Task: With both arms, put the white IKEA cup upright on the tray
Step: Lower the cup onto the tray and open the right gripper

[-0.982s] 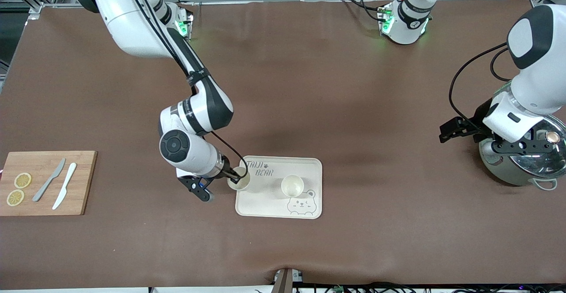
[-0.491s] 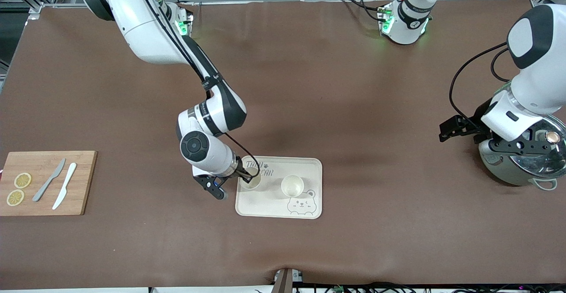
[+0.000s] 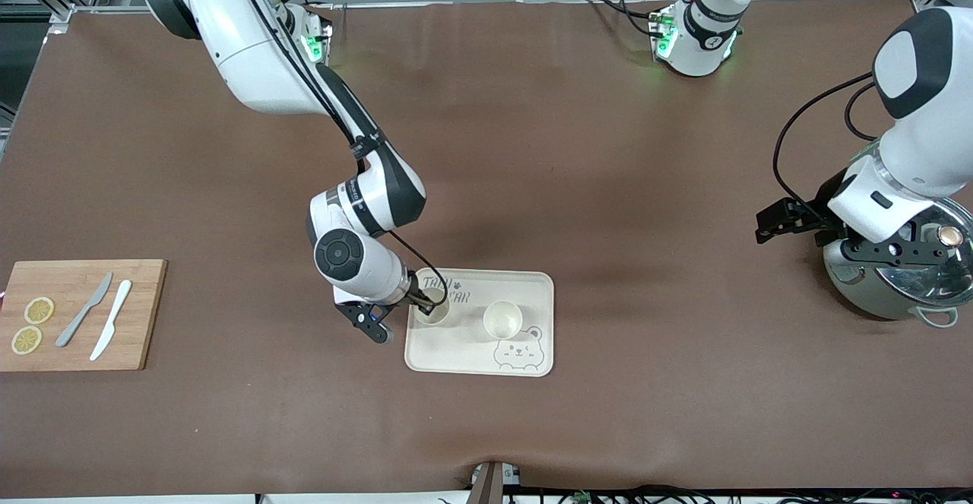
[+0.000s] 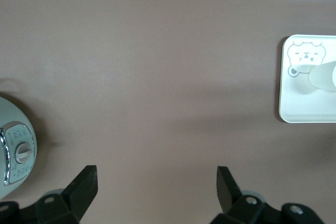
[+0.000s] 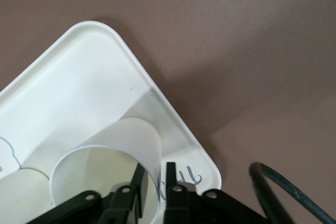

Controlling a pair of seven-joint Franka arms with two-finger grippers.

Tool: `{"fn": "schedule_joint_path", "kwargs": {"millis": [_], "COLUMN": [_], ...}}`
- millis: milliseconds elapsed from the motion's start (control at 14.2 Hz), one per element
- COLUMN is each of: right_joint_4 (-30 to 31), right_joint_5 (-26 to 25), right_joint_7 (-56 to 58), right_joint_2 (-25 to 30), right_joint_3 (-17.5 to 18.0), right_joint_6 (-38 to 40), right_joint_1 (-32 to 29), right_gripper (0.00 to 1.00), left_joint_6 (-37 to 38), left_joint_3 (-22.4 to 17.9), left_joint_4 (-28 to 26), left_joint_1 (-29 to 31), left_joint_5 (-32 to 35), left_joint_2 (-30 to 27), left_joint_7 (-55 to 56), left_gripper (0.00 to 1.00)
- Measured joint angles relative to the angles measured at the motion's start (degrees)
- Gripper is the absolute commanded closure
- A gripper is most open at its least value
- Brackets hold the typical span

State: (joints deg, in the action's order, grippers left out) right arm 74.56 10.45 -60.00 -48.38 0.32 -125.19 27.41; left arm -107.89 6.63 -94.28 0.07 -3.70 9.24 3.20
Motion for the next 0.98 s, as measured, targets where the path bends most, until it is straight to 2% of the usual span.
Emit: {"fn": "schedule_joint_path", "kwargs": {"millis": [140,211,491,982], "right_joint_4": [-0.2,-0.3,-2.0,-10.5], "right_joint_5": [0.0,0.1,0.1,0.1], "right_joint_7": [0.0,0.0,0.0,0.0], "right_joint_2": [0.0,0.0,0.1,1.5], "right_joint_3": [-0.2,-0.2,-0.3,-0.9], "right_joint_6": [0.1,0.5,4.1,19.7], "right_joint_1": [-0.1,-0.1,-0.2,-2.5], "right_gripper": [0.06,0.00,0.00,0.00], "left_joint_6": [0.1,0.1,0.1,0.2], "left_joint_3": [0.0,0.0,0.0,0.0], "left_joint_4": [0.0,0.0,0.0,0.0], "left_joint_1": [0.0,0.0,0.0,0.1], "left_joint_5": [0.0,0.0,0.0,0.0], "left_joint_2": [0.0,0.0,0.0,0.3], "left_joint_7": [0.0,0.0,0.0,0.0], "left_gripper": [0.00,0.00,0.00,0.00]}}
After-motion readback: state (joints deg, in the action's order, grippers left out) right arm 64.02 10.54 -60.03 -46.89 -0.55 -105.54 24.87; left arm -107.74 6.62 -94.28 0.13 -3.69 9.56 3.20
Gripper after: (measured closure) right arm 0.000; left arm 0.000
